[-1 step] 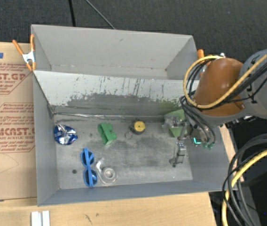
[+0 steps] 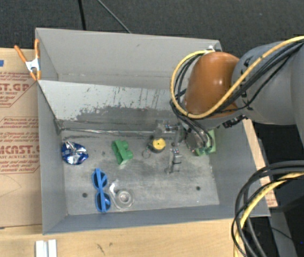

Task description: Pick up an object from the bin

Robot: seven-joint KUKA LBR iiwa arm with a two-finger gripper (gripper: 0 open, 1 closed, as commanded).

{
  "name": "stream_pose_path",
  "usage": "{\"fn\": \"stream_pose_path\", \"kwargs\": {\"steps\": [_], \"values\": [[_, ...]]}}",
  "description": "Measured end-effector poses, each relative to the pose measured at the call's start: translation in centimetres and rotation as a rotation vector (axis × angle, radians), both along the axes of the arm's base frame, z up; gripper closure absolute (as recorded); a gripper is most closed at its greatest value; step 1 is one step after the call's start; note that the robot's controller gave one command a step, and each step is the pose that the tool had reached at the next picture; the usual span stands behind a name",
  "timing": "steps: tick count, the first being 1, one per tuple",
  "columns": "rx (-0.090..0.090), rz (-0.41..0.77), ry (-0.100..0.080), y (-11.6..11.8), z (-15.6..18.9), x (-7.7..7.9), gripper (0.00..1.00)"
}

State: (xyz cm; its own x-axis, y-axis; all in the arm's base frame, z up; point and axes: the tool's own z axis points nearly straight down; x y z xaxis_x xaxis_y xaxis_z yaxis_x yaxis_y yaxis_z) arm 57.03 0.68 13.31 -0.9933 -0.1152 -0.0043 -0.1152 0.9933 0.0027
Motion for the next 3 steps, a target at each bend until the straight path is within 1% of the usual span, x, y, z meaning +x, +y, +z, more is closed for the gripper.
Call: {"fn": "stream_pose_path", "kwargs": {"steps": [1,2,3], "values": [[-0.002,0.078,0.006,2.0,-6.6,2.0,0.00],[-0.005,0.091,0.001,-3.6,-6.3,2.4,0.00],[-0.003,0.095,0.002,-3.3,-6.3,2.4,1.00]]}}
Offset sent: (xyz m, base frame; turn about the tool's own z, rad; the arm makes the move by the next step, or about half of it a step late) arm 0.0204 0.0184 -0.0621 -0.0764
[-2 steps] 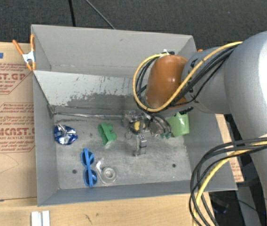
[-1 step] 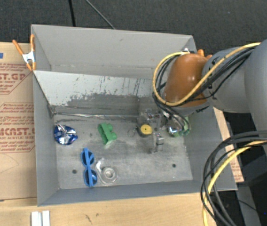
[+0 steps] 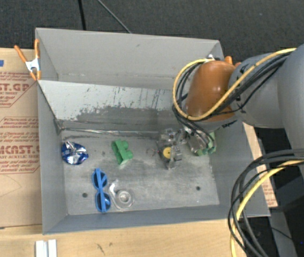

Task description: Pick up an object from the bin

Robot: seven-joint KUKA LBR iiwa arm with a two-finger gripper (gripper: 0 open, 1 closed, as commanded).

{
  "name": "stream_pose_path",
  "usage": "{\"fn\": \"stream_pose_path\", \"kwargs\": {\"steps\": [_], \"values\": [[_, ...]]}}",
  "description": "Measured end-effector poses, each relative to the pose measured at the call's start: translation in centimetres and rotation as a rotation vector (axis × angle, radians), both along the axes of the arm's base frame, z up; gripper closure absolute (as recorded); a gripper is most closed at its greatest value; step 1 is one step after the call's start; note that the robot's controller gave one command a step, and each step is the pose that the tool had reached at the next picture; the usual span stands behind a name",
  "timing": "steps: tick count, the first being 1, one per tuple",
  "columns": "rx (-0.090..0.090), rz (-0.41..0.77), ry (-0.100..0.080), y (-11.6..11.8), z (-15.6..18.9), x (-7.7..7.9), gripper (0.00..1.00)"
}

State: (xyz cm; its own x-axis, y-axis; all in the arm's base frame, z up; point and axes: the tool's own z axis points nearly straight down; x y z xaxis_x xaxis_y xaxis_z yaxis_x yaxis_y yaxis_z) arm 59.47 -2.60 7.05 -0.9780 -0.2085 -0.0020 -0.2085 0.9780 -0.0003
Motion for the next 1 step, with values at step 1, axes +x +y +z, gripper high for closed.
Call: {"fn": "stream_pose_path", "kwargs": {"steps": [1], "values": [[-0.001,0.069,-0.008,-1.51,14.69,-1.14,1.00]]}}
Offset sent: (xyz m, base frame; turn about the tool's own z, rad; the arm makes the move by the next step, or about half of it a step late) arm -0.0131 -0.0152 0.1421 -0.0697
